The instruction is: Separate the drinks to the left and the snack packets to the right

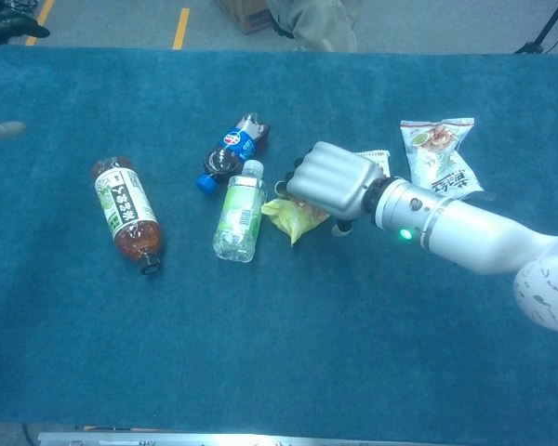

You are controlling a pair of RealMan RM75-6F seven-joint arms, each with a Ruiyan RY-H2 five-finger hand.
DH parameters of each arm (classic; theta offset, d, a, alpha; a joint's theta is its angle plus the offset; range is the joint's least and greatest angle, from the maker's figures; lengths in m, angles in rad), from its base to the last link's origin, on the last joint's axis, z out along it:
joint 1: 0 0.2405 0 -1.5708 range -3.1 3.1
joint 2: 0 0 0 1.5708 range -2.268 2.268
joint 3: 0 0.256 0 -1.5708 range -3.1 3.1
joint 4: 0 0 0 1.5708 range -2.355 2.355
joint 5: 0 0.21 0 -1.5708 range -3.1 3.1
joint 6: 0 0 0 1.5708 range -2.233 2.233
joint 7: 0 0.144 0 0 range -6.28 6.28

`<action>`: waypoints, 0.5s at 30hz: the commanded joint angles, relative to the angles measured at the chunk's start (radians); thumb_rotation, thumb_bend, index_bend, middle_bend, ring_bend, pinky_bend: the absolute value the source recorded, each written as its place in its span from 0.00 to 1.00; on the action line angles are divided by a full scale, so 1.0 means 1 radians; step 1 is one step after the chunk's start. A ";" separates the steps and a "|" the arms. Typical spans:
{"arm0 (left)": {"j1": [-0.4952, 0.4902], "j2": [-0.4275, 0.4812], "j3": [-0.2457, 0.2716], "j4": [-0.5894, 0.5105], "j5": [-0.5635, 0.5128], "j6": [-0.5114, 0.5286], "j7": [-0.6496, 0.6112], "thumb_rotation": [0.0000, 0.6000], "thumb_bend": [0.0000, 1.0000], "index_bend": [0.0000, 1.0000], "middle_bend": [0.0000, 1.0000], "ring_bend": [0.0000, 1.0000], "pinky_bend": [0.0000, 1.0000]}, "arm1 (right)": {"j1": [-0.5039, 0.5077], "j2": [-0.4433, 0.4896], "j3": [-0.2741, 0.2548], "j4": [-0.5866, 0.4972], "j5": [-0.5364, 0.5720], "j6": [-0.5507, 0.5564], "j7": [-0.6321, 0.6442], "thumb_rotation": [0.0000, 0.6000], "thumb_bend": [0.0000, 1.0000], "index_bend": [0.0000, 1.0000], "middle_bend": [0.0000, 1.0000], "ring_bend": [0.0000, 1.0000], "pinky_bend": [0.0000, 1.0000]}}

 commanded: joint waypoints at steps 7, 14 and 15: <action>0.015 0.008 -0.016 -0.008 0.016 -0.017 -0.005 1.00 0.28 0.00 0.00 0.00 0.07 | 0.017 -0.024 -0.026 0.027 -0.004 0.022 -0.004 1.00 0.04 0.43 0.44 0.38 0.47; 0.025 0.011 -0.029 -0.011 0.027 -0.027 -0.009 1.00 0.28 0.00 0.00 0.00 0.07 | 0.010 -0.012 -0.040 0.030 -0.023 0.057 0.019 1.00 0.05 0.54 0.52 0.50 0.57; 0.026 0.010 -0.030 -0.011 0.028 -0.029 -0.009 1.00 0.28 0.00 0.00 0.00 0.07 | 0.008 -0.006 -0.042 0.028 -0.026 0.060 0.024 1.00 0.06 0.54 0.52 0.51 0.58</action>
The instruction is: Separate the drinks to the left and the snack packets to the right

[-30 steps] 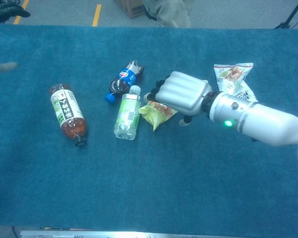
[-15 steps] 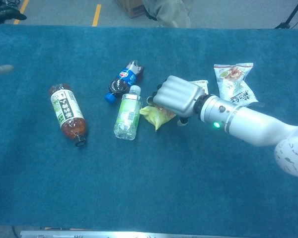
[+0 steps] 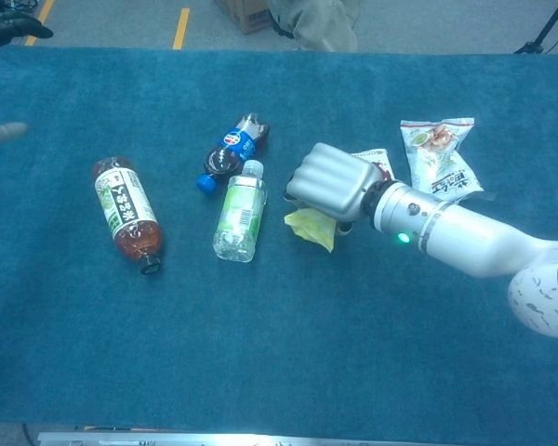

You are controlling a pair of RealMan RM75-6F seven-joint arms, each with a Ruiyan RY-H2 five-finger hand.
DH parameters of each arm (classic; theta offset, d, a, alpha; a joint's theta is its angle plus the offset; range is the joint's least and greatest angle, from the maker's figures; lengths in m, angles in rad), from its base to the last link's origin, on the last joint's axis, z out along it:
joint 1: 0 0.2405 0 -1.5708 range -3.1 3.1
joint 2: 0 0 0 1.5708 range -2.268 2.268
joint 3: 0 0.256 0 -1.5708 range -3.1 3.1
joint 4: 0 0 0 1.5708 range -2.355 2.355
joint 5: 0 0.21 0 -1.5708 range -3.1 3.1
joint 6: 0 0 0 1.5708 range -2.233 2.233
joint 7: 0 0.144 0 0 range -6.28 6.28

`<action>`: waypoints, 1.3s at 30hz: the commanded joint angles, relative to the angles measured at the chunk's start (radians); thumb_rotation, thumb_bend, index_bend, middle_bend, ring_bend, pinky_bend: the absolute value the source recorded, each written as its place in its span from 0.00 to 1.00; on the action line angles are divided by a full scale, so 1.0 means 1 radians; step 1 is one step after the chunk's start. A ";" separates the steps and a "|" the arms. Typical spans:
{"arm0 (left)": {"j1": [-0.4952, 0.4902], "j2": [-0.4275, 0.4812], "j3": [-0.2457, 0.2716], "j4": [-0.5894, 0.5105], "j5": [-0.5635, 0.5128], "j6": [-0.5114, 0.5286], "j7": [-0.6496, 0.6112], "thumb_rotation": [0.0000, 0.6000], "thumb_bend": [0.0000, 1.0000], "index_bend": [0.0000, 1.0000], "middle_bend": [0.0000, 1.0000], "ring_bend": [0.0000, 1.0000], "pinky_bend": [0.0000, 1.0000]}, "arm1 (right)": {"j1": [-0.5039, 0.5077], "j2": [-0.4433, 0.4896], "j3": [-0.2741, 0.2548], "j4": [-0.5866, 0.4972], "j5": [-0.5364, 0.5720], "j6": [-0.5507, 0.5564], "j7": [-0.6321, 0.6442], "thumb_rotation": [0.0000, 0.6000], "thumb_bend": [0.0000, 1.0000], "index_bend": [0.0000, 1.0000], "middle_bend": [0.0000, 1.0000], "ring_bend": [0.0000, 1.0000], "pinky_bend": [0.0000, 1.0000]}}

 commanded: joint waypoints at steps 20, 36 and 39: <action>0.005 -0.016 -0.027 -0.015 0.010 -0.031 0.037 1.00 0.28 0.00 0.00 0.00 0.07 | -0.110 0.340 -0.077 -0.186 -0.162 0.134 0.200 1.00 0.06 0.55 0.53 0.51 0.60; 0.014 -0.013 -0.041 -0.026 0.001 -0.027 0.057 1.00 0.28 0.00 0.00 0.00 0.07 | -0.087 0.452 -0.060 -0.354 -0.107 0.042 0.219 1.00 0.08 0.12 0.30 0.26 0.46; 0.018 -0.009 -0.041 -0.031 0.003 -0.023 0.058 1.00 0.28 0.00 0.00 0.00 0.07 | -0.059 0.437 -0.042 -0.374 -0.083 -0.004 0.239 1.00 0.08 0.12 0.30 0.25 0.45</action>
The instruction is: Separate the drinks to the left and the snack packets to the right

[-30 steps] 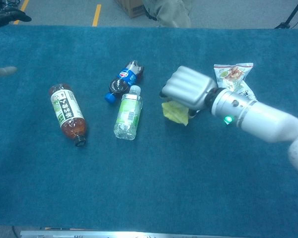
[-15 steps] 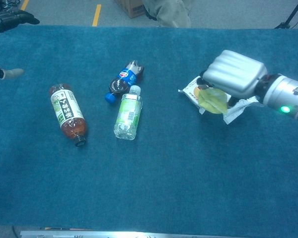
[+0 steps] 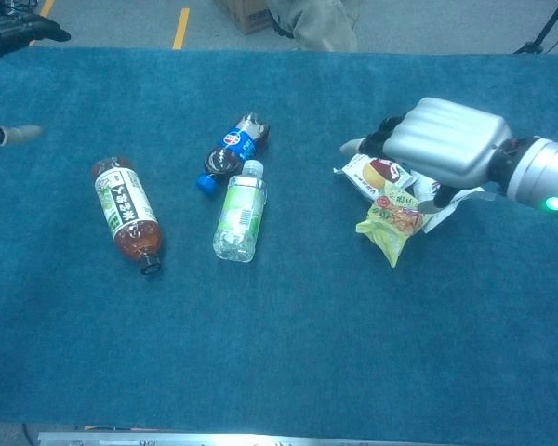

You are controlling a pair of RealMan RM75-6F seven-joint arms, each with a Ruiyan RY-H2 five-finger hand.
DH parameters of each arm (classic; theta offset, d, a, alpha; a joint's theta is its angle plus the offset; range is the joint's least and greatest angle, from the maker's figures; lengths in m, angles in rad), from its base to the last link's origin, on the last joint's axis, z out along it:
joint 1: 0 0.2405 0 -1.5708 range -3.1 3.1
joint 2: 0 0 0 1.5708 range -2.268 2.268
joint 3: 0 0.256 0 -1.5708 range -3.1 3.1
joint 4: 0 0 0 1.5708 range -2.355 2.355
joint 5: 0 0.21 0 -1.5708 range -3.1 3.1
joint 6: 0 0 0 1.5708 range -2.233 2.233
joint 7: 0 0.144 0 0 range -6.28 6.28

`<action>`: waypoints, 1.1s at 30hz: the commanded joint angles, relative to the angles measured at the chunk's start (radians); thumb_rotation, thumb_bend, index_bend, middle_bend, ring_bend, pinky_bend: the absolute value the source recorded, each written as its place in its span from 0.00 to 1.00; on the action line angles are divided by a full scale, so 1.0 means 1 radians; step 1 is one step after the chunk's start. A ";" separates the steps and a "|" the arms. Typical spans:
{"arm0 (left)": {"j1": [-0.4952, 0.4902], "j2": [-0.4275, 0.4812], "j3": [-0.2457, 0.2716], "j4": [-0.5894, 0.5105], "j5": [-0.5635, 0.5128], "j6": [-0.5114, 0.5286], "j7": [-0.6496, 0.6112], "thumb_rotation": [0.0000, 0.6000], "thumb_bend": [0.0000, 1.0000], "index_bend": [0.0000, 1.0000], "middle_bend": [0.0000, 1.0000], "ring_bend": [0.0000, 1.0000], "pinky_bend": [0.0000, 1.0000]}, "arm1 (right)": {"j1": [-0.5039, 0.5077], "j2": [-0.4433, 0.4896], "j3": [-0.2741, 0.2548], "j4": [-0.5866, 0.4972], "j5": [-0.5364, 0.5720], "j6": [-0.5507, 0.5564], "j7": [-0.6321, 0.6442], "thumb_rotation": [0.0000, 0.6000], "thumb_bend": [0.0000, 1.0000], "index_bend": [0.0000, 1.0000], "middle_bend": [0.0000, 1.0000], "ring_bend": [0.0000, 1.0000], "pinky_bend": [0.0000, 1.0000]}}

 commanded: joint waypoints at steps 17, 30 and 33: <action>0.034 0.013 0.003 0.013 0.001 0.013 -0.014 1.00 0.28 0.00 0.00 0.00 0.07 | 0.199 -0.175 0.058 -0.011 0.346 -0.115 -0.155 1.00 0.10 0.12 0.33 0.25 0.44; 0.045 0.015 0.001 0.019 0.022 0.011 -0.030 1.00 0.28 0.00 0.00 0.00 0.07 | 0.295 -0.310 0.014 0.036 0.516 -0.055 -0.296 1.00 0.10 0.12 0.33 0.26 0.44; 0.048 0.016 0.000 0.021 0.023 0.011 -0.033 1.00 0.28 0.00 0.00 0.00 0.07 | 0.310 -0.329 0.009 0.044 0.536 -0.041 -0.307 1.00 0.10 0.10 0.33 0.26 0.44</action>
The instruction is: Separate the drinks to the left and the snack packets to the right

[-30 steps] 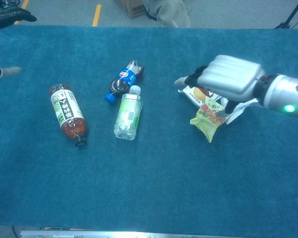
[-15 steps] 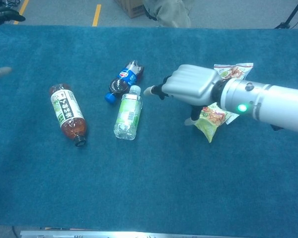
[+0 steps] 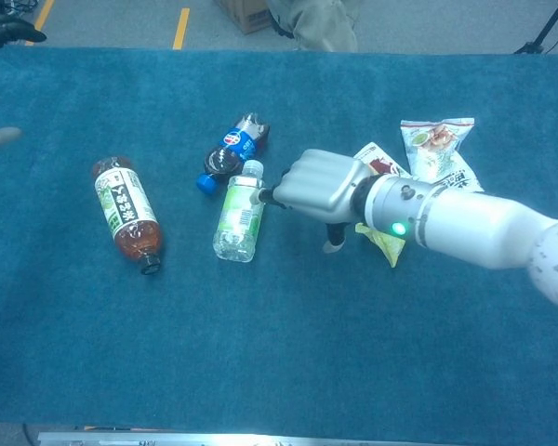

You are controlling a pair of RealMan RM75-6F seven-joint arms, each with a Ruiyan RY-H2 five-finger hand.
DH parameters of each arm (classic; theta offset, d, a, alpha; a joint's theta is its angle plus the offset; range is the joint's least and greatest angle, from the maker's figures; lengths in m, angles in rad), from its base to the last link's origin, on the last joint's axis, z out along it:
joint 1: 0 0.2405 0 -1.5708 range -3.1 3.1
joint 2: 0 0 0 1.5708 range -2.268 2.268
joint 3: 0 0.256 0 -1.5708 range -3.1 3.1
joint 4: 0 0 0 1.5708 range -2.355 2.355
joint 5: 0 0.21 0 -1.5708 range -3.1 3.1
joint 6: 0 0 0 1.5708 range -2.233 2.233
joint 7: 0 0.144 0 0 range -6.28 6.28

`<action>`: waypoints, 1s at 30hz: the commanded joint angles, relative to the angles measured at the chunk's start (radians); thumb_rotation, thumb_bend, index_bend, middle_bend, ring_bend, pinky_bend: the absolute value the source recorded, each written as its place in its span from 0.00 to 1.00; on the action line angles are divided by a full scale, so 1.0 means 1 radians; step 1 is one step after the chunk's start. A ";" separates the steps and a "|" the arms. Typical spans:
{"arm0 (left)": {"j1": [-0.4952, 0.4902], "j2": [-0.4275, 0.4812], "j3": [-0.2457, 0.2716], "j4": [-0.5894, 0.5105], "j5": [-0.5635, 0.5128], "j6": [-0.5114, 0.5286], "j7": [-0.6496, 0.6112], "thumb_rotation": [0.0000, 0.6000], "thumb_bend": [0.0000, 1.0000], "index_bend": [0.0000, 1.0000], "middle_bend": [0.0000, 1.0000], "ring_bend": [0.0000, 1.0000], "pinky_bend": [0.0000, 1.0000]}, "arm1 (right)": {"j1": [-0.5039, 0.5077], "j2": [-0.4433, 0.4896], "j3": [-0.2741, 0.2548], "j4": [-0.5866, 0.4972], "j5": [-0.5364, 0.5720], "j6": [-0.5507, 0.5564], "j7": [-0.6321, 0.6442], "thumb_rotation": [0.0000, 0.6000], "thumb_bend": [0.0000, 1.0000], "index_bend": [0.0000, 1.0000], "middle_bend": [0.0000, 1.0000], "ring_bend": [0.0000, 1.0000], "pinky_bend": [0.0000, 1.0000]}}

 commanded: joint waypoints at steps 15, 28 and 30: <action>0.014 0.008 -0.006 0.008 0.010 0.001 -0.022 1.00 0.28 0.00 0.00 0.00 0.07 | 0.053 -0.153 0.014 0.071 0.003 0.098 -0.026 1.00 0.09 0.05 0.33 0.26 0.44; -0.019 0.020 -0.040 0.031 0.030 -0.047 -0.079 1.00 0.28 0.00 0.00 0.00 0.07 | -0.026 0.082 -0.018 -0.130 -0.164 0.192 0.091 1.00 0.09 0.04 0.33 0.26 0.44; -0.036 0.010 -0.045 0.051 0.057 -0.077 -0.109 1.00 0.28 0.00 0.00 0.00 0.07 | -0.054 0.148 -0.044 -0.163 -0.210 0.209 0.117 1.00 0.09 0.04 0.33 0.26 0.44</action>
